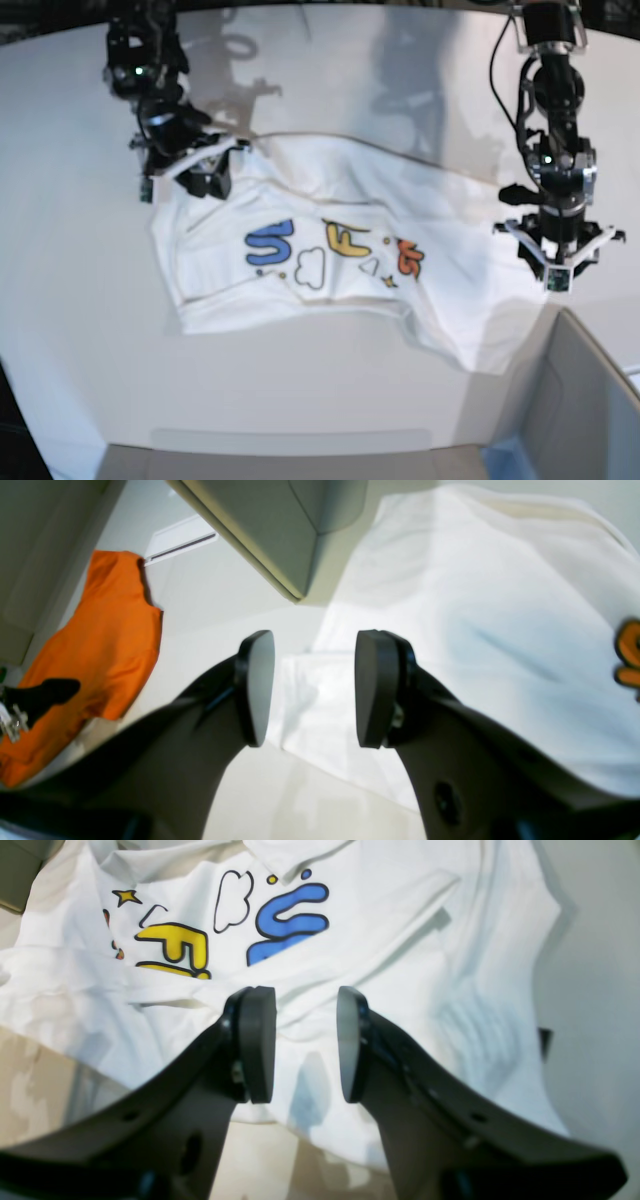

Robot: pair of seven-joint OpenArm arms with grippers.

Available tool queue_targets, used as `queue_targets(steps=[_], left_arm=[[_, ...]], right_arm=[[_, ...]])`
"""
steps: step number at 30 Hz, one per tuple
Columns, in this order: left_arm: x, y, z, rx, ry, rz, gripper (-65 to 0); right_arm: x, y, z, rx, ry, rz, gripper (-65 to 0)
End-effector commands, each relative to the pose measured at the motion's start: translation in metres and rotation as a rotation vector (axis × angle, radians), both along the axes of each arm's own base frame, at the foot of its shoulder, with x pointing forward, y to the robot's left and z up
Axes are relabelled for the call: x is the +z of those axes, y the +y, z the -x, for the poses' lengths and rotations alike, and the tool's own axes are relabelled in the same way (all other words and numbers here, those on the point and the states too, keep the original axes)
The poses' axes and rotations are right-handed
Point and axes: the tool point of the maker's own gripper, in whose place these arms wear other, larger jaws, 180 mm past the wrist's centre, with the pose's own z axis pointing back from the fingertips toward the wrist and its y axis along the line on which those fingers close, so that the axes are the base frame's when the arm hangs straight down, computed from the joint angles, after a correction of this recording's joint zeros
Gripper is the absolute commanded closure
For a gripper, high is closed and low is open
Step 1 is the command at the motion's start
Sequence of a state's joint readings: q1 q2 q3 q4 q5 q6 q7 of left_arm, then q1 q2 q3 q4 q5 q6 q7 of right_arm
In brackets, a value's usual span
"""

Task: Layout the t-shirt on the table in an organized manner, then fold the t-shirt properly
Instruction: 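Raise both grippers and move them to the shirt's two shoulder corners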

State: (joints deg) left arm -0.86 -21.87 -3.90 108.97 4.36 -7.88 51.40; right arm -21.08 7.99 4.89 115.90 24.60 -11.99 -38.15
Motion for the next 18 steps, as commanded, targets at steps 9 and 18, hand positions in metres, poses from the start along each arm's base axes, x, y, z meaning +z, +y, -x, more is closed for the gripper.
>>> queue_targets(steps=[9,18], left_arm=[[-0.010,-0.013,0.018,-0.011,0.003,0.020,-27.0],[-0.009,-0.013,0.017,-0.012,0.000,0.021,-27.0]], right_arm=[[-0.001,-0.047,0.038,-0.127,0.084,-0.232,-21.1],[-0.022,-0.069,0.068,-0.175,0.178,-0.201,-21.1]])
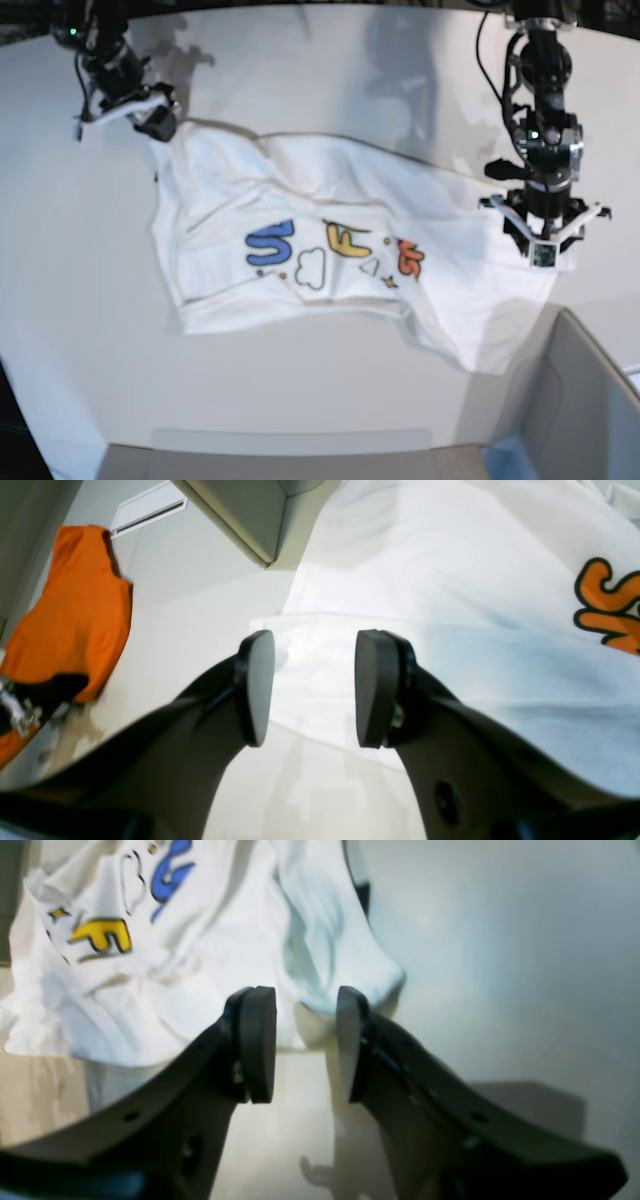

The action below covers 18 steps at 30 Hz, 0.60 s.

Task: Layout the t-shirt on the table in an organized manner, then fold the t-shirt properly
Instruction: 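Raise both grippers and move them to the shirt's two shoulder corners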

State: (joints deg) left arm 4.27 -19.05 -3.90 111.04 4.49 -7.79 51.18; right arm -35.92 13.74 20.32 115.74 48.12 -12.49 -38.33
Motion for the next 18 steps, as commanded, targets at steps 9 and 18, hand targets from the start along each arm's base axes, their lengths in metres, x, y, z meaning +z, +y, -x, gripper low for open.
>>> queue_targets(steps=[9,18], left_arm=[[0.011,-0.003,-0.006,0.002,-0.048,0.006,-27.0],[0.011,-0.002,-0.006,0.006,-0.050,0.006,-27.0]], right_arm=[[-0.030,0.017,0.006,0.028,0.046,-0.059,-21.1],[-0.038,0.020,-0.025,0.064,0.019,-0.028,-21.1]])
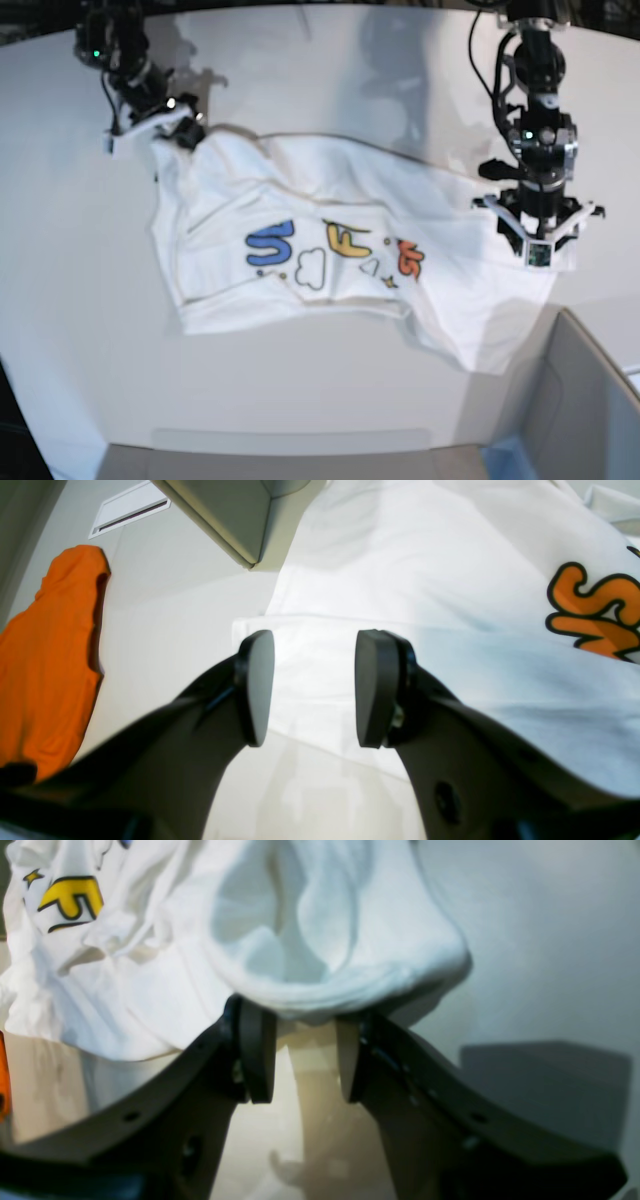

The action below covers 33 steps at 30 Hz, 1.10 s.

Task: Layout the t-shirt on the table in an organized manner, then fold the t-shirt properly
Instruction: 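Raise both grippers and move them to the shirt's two shoulder corners, then grasp the shirt corners with both grippers and pull them apart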

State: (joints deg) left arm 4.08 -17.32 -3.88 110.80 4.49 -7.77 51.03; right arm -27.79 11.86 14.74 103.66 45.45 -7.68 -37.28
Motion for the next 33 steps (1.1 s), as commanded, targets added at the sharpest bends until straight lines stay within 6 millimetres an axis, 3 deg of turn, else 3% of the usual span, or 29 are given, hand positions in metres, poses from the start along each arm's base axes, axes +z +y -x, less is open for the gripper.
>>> queue_targets(steps=[1,8,11,14,19,22,26,33], left_arm=[[0.014,0.005,-0.004,0.003,-0.045,-0.023,-27.0],[0.010,0.004,-0.002,0.011,-0.039,-0.011,-27.0],[0.002,0.026,0.002,0.089,-0.023,0.011,-27.6],[-0.005,0.065,0.007,0.231,-0.034,0.073,-31.2],[-0.006,0.112,0.010,0.394,-0.118,0.364,-33.1],[-0.013,0.128,0.008,0.421,-0.097,0.482,-33.2],[-0.043,0.139,0.008,0.441,-0.016,0.610,-33.2],[-0.049,0.139,0.008,0.428,-0.016,0.737,-33.2]], right_arm=[[0.001,-0.002,-0.005,0.011,-0.009,0.032,-21.1],[-0.007,0.016,-0.003,0.082,0.001,0.081,-21.1],[-0.007,0.014,-0.004,0.079,0.000,0.089,-21.1],[-0.007,0.012,-0.004,0.077,0.000,0.093,-21.1],[-0.007,0.011,-0.003,0.077,0.001,0.093,-21.1],[-0.008,0.012,-0.003,0.077,0.002,0.091,-21.1],[-0.007,0.012,-0.004,0.076,0.000,0.092,-21.1],[-0.007,0.013,-0.004,0.079,0.000,0.090,-21.1]])
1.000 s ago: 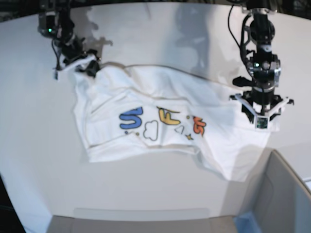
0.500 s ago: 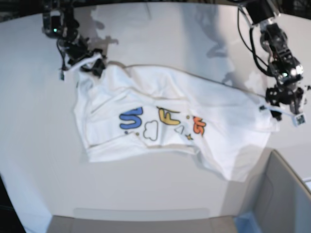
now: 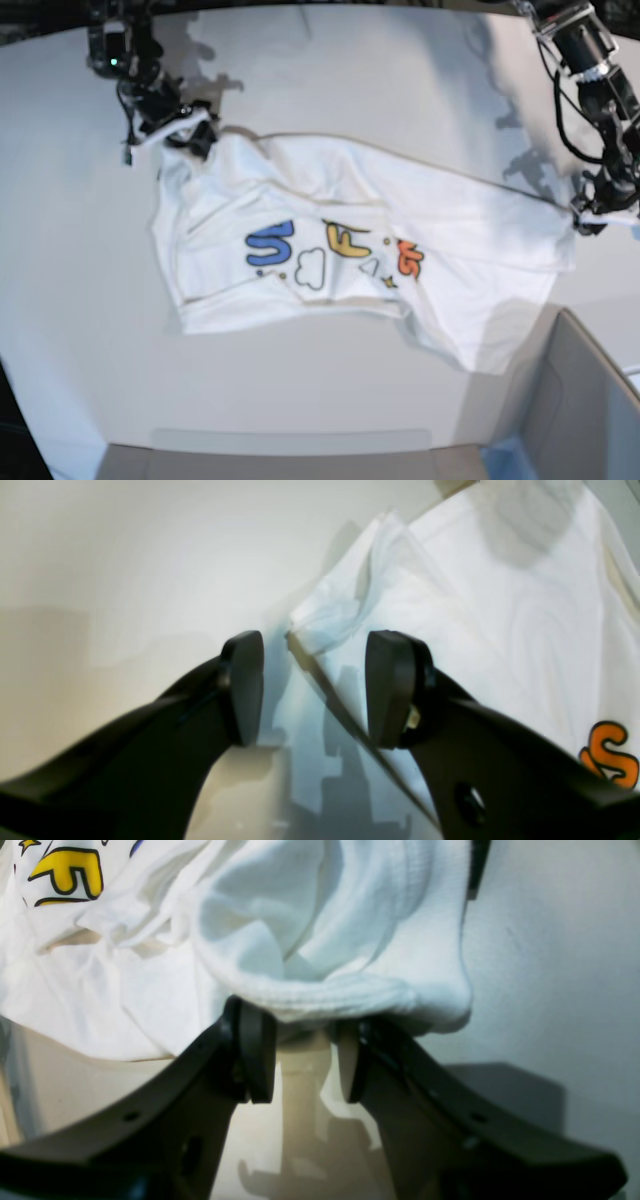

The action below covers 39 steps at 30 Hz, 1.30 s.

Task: Layout the t-shirt on the table in an organized manner, then fold the t-shirt properly
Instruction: 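Grasp the shirt corners with both grippers and pull them apart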

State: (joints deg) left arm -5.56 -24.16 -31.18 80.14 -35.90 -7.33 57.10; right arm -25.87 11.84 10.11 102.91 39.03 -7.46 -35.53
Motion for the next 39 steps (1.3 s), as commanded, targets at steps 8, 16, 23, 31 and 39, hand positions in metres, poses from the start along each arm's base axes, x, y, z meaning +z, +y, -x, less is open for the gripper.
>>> queue_targets(steps=[8,16,23,31,39], left_arm=[[-0.001,-0.005,0.003,-0.020,-0.014,0.062,-33.2],[-0.018,-0.003,0.010,0.000,0.027,0.091,-33.1],[-0.036,-0.013,-0.013,-0.008,0.025,0.110,-33.0],[-0.041,-0.011,-0.024,0.009,-0.001,0.095,-32.8],[-0.037,-0.009,-0.029,0.022,-0.039,0.071,-14.7]], right_arm=[[-0.003,-0.002,0.004,0.002,0.025,0.012,-21.1],[0.001,-0.003,-0.004,0.000,0.006,0.013,-21.1],[0.004,0.000,-0.008,0.008,-0.003,0.009,-21.1],[0.004,-0.002,-0.009,0.002,-0.006,0.012,-20.5],[0.007,-0.008,-0.021,-0.001,-0.029,0.045,0.0]])
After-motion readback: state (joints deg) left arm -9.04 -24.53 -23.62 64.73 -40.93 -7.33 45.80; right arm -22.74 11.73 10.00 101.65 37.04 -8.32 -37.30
